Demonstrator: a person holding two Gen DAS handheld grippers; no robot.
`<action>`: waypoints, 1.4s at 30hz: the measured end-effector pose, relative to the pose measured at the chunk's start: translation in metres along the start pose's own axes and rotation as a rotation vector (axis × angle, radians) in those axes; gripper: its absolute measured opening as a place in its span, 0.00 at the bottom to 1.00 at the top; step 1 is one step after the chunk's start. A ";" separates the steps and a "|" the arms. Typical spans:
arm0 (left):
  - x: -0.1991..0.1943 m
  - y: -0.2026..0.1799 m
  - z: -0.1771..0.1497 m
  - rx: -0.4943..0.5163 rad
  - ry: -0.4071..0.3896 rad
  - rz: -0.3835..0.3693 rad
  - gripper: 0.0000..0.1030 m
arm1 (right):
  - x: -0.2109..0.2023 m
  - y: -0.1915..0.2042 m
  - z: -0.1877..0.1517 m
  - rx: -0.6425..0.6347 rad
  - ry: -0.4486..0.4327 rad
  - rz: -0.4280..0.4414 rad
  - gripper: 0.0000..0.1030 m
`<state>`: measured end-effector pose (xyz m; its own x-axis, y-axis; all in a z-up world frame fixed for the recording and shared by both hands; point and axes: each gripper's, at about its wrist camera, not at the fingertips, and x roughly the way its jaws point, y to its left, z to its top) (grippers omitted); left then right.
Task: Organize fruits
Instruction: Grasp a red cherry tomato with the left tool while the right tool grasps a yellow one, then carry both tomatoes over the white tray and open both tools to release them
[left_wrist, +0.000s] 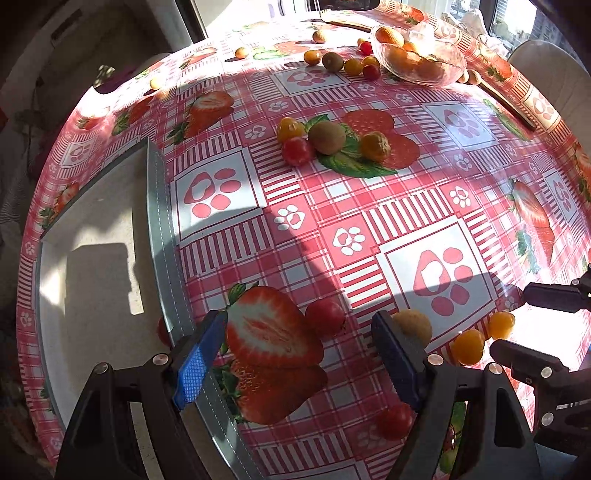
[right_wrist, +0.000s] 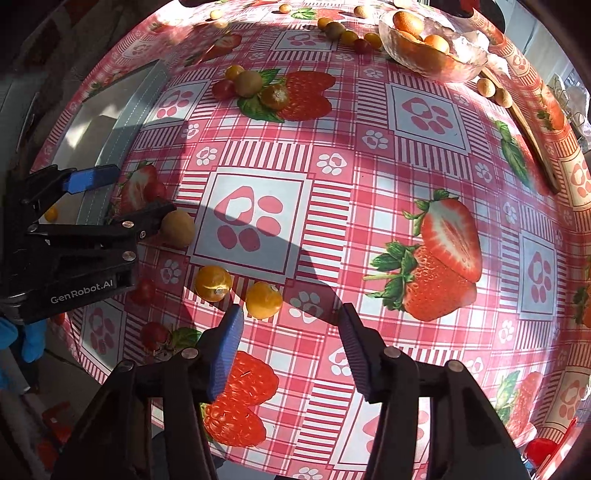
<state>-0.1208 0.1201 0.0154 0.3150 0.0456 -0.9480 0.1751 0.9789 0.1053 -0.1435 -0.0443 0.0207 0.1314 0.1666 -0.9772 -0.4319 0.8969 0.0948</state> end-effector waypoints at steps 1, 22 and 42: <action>0.000 -0.001 0.000 -0.005 -0.012 -0.008 0.80 | 0.001 0.003 0.003 -0.011 -0.005 -0.008 0.56; -0.007 0.013 0.004 -0.158 0.014 -0.173 0.20 | 0.001 -0.016 0.032 0.156 0.000 0.080 0.20; -0.049 0.059 -0.011 -0.288 -0.059 -0.183 0.20 | -0.024 0.000 0.053 0.146 -0.032 0.129 0.20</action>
<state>-0.1365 0.1778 0.0652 0.3574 -0.1388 -0.9236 -0.0344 0.9863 -0.1615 -0.0991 -0.0262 0.0540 0.1122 0.2950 -0.9489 -0.3130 0.9168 0.2480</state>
